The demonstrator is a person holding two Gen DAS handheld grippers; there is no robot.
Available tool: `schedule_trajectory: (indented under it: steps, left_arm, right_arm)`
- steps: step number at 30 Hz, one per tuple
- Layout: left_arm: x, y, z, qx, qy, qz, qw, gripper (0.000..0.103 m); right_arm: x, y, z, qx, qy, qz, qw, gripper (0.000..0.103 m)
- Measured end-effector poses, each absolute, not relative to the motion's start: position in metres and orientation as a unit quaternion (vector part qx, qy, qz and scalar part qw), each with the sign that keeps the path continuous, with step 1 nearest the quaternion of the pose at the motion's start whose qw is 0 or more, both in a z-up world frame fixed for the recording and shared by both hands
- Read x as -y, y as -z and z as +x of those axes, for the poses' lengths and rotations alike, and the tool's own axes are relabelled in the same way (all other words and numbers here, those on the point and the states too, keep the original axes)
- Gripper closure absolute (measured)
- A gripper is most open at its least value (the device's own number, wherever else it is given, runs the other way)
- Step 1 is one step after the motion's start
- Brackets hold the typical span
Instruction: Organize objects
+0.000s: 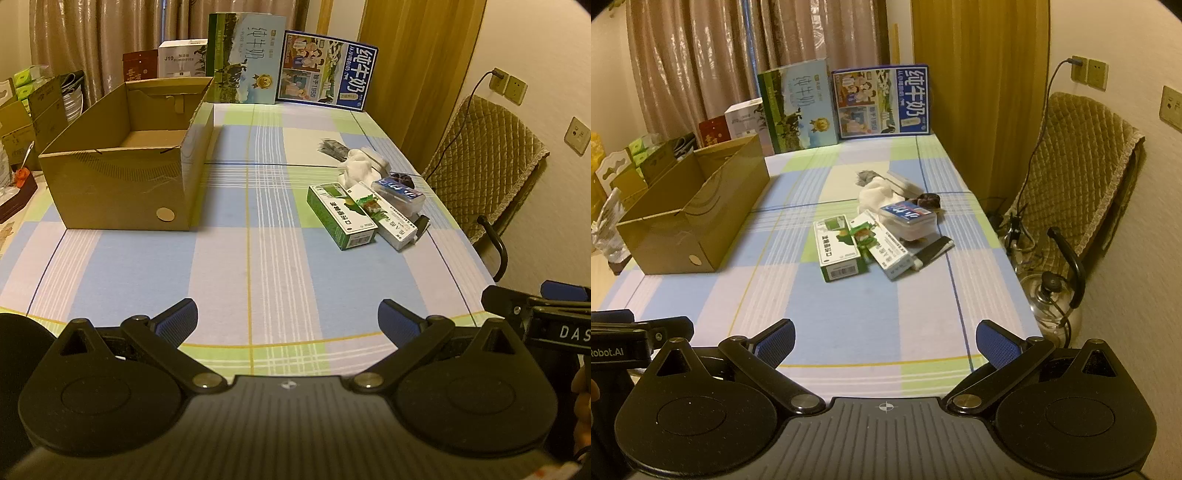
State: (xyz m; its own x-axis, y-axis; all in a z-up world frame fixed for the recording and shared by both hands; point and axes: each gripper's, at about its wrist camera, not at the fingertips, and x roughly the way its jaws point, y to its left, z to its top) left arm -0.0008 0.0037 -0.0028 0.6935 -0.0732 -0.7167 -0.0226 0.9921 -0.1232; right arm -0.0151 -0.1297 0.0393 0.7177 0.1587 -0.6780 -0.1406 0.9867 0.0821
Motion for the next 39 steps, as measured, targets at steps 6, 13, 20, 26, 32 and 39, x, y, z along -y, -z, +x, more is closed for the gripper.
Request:
schedule_trajectory:
  steps: [6,13,20,26,32,39]
  left_arm:
    - [-0.0041,0.0026,0.0001,-0.393,0.012,-0.061,0.918,0.001]
    - [-0.0046,0.0032,0.0005,-0.393,0.011,-0.062,0.917,0.001]
    - [-0.0047,0.0043,0.002,-0.394,0.008,-0.063,0.917,0.001]
    - [-0.0046,0.0044,0.0024,-0.394,0.007,-0.063,0.917,0.001]
    - [-0.006,0.0047,0.0036,-0.395,0.006,-0.063,0.917,0.001]
    - [-0.0067,0.0049,0.0038,-0.395,0.003,-0.064,0.916,0.001]
  right_arm:
    - [0.1308,-0.0405,-0.0139,-0.368,-0.08,0.014,0.926,0.002]
    - [0.1312,-0.0402,-0.0136,-0.368,-0.08,0.015,0.926,0.002]
    - [0.1315,-0.0398,-0.0131,-0.37,-0.08,0.015,0.925,0.002]
    - [0.1309,-0.0384,-0.0125,-0.371,-0.079,0.017,0.925,0.002]
    - [0.1314,-0.0373,-0.0122,-0.372,-0.079,0.018,0.925,0.002]
    - [0.1348,-0.0353,-0.0115,-0.374,-0.078,0.023,0.924,0.002]
